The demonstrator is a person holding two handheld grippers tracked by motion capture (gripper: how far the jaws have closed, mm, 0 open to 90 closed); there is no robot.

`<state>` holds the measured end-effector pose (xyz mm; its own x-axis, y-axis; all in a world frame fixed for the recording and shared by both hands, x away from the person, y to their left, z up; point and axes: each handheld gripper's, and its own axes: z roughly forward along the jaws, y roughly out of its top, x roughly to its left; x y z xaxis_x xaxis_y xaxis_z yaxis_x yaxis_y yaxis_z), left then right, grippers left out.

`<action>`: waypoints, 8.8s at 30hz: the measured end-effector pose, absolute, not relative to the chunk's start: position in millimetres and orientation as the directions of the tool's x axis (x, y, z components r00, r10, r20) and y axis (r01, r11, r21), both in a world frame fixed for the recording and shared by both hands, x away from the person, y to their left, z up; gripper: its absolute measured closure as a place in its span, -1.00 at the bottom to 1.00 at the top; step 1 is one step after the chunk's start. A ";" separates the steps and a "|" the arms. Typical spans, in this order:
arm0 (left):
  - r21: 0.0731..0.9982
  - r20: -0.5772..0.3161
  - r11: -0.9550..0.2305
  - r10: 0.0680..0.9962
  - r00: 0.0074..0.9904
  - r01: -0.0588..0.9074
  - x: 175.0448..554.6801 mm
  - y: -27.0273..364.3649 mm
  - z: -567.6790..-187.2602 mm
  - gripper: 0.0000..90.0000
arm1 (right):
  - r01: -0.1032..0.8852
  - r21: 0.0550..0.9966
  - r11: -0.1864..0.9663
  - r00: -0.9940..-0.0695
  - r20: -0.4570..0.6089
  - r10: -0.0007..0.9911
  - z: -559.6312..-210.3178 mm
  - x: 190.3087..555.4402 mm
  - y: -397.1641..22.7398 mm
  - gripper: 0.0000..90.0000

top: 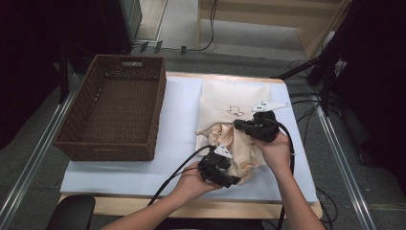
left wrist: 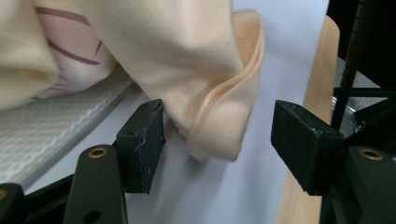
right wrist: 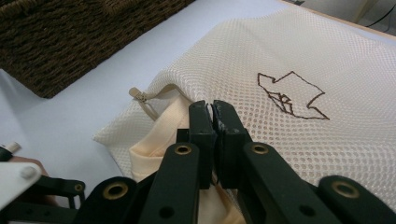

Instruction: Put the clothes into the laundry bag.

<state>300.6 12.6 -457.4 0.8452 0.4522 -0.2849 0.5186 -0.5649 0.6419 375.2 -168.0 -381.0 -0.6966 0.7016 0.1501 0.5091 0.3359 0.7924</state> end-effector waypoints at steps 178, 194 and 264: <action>0.726 -0.210 -0.475 0.535 0.819 0.497 374.8 -5.5 -448.9 1.00 | 0.557 0.766 0.320 -0.668 0.184 0.721 -390.9 383.1 -174.9 0.97; 0.721 -0.178 -0.477 0.575 0.799 0.503 394.4 -4.6 -452.0 1.00 | 0.563 0.762 0.319 -0.666 0.190 0.722 -392.1 383.6 -174.5 0.97; 0.695 -0.204 -0.454 0.619 0.759 0.557 417.6 -0.9 -455.7 1.00 | 0.589 0.744 0.316 -0.650 0.203 0.732 -402.8 393.9 -175.6 0.98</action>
<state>417.6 -0.9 -455.7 0.7587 0.6186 -0.2043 0.5573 -0.4538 0.6954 393.9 -175.6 -402.8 -0.6499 0.7323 0.2034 0.5888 0.3159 0.7440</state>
